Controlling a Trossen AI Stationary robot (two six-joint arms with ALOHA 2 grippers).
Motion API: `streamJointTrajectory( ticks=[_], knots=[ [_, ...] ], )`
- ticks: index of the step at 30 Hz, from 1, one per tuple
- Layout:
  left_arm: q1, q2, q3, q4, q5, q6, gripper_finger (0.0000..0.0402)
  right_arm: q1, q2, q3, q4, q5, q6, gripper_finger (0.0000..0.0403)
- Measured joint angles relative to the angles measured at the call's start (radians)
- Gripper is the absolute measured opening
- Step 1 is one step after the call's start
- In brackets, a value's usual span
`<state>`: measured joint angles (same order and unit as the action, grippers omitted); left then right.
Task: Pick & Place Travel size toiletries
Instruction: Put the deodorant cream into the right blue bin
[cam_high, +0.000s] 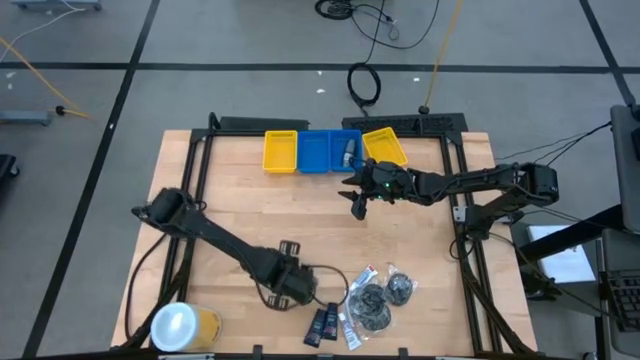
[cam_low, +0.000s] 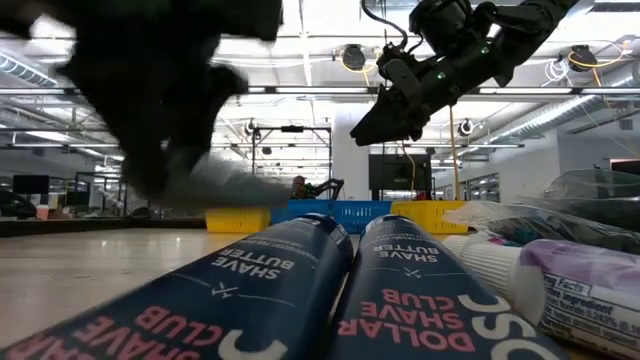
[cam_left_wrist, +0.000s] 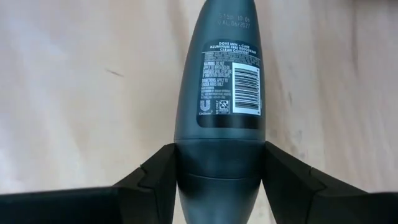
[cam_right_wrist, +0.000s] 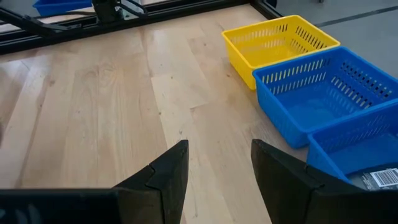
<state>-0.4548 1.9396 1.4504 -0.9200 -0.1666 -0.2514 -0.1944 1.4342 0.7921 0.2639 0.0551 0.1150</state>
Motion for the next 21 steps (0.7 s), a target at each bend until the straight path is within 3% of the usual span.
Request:
streamJointTrajectory(
  ticks=[17,21],
  knots=[
    [0.075,-0.076,0.001,-0.081,-0.389,-0.016,0.018,0.0,0.0,0.0,-0.002,-0.012,0.042,0.0166],
    [0.095,-0.077,0.001,-0.125,-0.495,-0.013,0.018,0.0,0.0,0.0,0.014,-0.103,0.072,0.0166]
  ],
)
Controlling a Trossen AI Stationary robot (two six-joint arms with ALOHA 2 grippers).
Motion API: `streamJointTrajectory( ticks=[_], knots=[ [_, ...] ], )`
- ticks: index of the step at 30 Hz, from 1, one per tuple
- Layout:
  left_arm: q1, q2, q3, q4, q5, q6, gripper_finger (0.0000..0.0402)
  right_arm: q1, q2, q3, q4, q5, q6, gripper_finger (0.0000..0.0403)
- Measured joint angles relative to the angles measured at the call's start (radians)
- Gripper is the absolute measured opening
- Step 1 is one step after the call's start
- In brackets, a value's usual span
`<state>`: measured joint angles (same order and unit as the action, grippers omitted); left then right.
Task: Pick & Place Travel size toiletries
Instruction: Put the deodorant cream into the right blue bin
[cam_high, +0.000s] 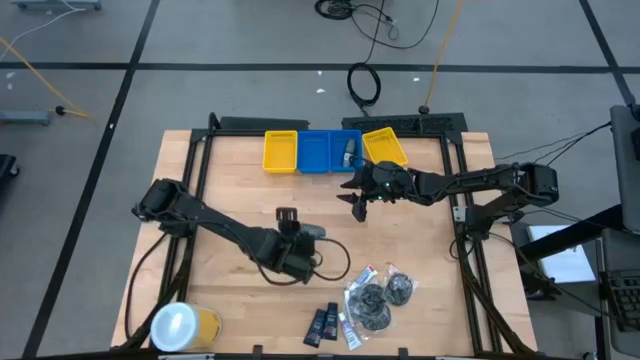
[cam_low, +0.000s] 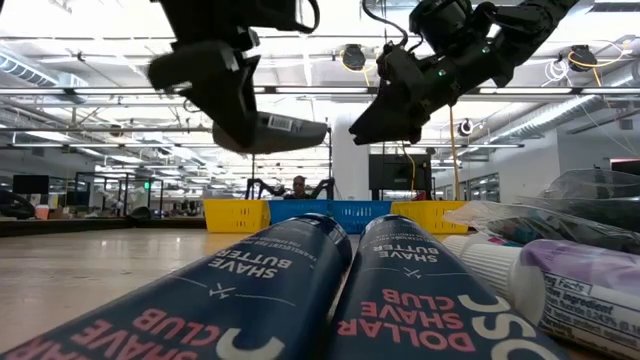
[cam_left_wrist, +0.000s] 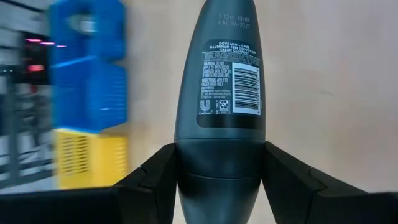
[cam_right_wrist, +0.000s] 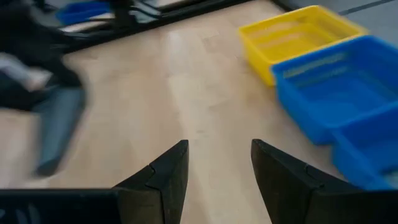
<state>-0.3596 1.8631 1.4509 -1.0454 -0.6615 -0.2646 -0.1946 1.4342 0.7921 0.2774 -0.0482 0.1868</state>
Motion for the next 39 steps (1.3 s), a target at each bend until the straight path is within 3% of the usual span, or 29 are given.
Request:
streamJointTrajectory(
  ticks=[8,18,25,39],
  knots=[
    [0.034,0.0,0.0,-0.008,-0.196,-0.002,0.018,0.0,0.0,0.0,0.127,-0.193,0.09,0.0166],
    [0.044,0.0,0.001,0.0,-0.407,-0.001,0.018,0.0,0.0,0.0,0.191,-0.259,0.131,0.0166],
    [0.058,-0.001,0.001,0.063,-0.437,0.03,0.018,0.013,0.0,0.0,0.259,-0.271,0.142,0.0166],
    [0.062,-0.002,0.003,0.422,-0.444,0.36,0.0179,0.02,-0.001,0.0,0.264,-0.272,0.143,0.0166]
  ],
)
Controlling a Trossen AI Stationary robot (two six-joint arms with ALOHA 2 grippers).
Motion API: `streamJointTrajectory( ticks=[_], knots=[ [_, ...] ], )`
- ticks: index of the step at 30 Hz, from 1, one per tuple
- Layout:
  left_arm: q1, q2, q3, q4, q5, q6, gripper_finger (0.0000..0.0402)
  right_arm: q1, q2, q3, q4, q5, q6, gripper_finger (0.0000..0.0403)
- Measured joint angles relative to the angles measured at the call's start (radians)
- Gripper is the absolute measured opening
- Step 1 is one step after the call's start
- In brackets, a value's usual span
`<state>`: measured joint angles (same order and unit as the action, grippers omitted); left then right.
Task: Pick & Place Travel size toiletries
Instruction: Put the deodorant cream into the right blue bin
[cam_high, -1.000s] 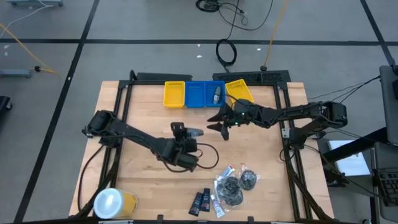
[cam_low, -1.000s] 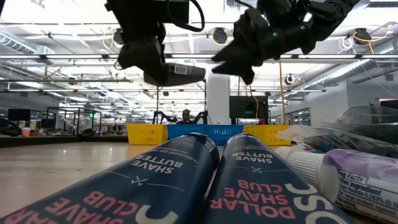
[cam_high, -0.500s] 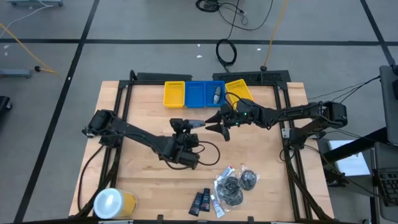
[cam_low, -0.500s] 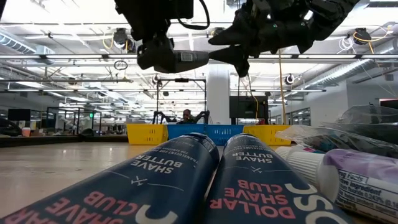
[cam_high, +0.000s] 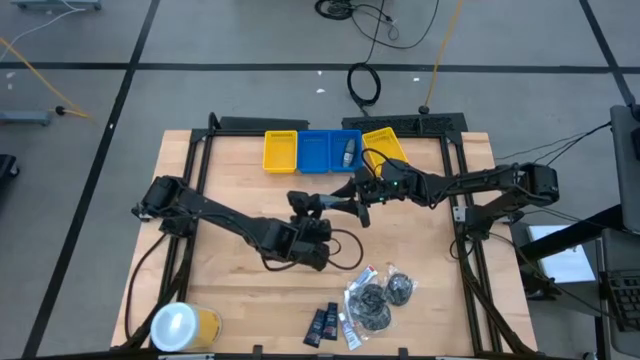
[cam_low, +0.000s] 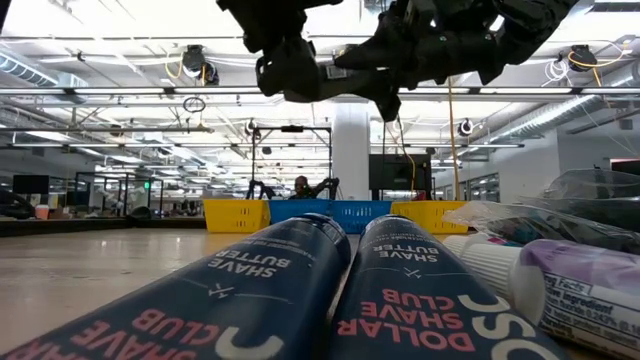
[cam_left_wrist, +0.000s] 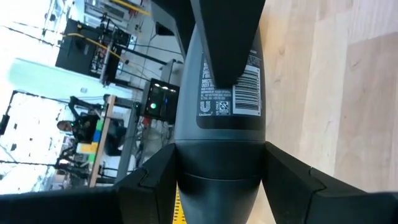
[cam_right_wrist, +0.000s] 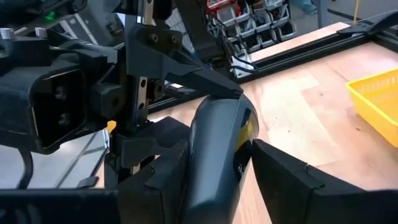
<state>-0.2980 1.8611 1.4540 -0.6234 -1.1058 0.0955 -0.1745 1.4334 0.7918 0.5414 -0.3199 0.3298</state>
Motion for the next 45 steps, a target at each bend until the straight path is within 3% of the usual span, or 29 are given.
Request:
streamJointTrajectory(
  ticks=[21,29,38,45],
  knots=[
    [0.019,0.0,-0.001,0.018,0.006,0.013,0.0179,0.0,0.0,0.0,-0.023,0.005,-0.026,0.0115],
    [0.017,0.0,-0.002,0.019,-0.024,0.007,0.0211,0.009,0.0,0.0,-0.016,0.01,-0.056,0.0114],
    [0.017,0.001,-0.001,-0.018,-0.051,0.004,0.0198,0.01,0.001,0.002,-0.013,0.012,-0.067,0.0114],
    [0.001,-0.007,-0.001,-0.055,-0.114,-0.011,0.0217,0.006,0.001,0.004,-0.002,0.008,-0.064,0.0113]
  ],
)
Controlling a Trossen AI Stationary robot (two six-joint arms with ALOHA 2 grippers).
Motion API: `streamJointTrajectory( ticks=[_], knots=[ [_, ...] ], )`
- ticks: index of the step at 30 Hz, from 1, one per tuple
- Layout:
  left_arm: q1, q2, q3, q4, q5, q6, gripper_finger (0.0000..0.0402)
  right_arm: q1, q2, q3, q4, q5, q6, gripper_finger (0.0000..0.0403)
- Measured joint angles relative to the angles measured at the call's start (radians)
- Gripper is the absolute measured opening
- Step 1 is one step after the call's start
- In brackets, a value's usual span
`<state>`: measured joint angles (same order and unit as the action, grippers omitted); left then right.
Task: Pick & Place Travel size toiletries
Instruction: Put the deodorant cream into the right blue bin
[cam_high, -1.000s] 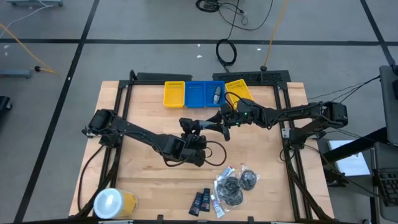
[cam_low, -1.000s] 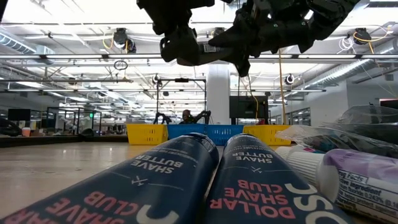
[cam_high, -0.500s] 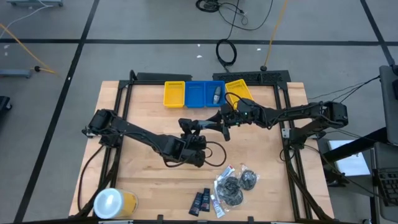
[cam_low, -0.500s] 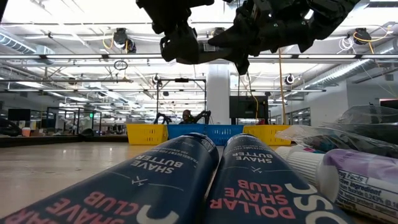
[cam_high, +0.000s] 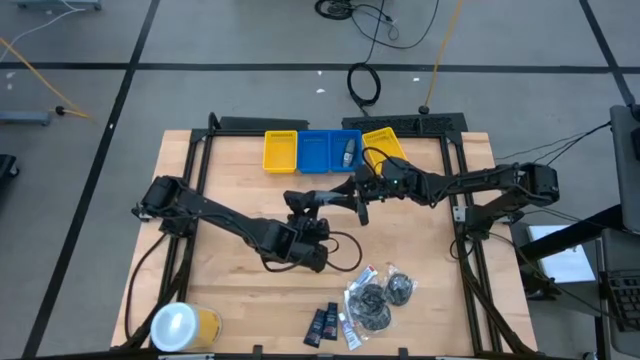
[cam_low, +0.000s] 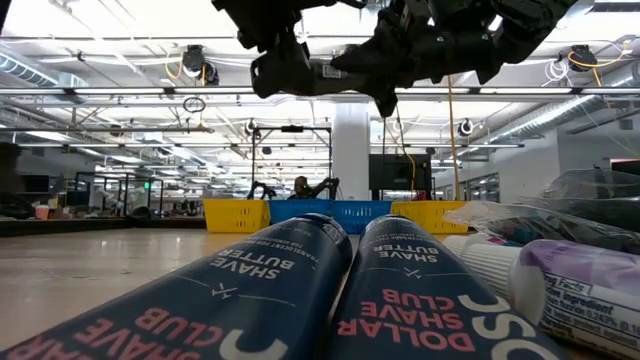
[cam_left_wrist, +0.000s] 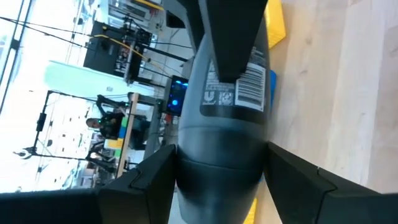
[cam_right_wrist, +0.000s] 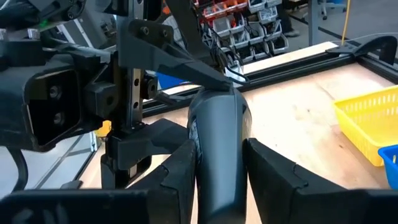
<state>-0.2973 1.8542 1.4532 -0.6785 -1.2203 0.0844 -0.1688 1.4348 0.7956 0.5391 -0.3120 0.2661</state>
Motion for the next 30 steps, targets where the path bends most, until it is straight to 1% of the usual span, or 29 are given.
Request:
streamJointTrajectory(
  ticks=[5,7,15,18,22,23,26,30],
  knots=[
    [-0.017,-0.031,0.001,-0.028,-0.008,-0.019,0.0215,-0.008,-0.001,-0.001,0.024,-0.008,0.006,0.0113],
    [-0.027,-0.052,0.001,-0.048,0.015,-0.036,0.0214,-0.015,-0.007,-0.001,0.021,-0.013,0.007,0.0113],
    [-0.066,-0.136,0.001,-0.119,0.046,-0.12,0.0213,-0.048,-0.022,-0.004,0.043,-0.025,0.007,0.0108],
    [-0.081,-0.165,0.003,-0.15,0.06,-0.135,0.0213,-0.064,-0.015,-0.01,0.025,-0.001,0.006,0.0106],
    [-0.102,-0.183,0.001,-0.188,0.078,-0.175,0.0213,-0.091,-0.022,-0.005,0.055,-0.004,0.006,0.0106],
    [-0.109,-0.19,0.0,-0.202,0.081,-0.183,0.0213,-0.099,-0.022,-0.005,0.048,0.005,0.006,0.0106],
    [-0.124,-0.205,0.002,-0.205,0.083,-0.21,0.0213,-0.124,-0.02,-0.006,0.041,0.075,-0.002,0.0106],
    [-0.147,-0.206,0.0,-0.215,0.093,-0.238,0.0213,-0.16,-0.02,-0.005,0.038,0.126,-0.016,0.0105]
  ],
)
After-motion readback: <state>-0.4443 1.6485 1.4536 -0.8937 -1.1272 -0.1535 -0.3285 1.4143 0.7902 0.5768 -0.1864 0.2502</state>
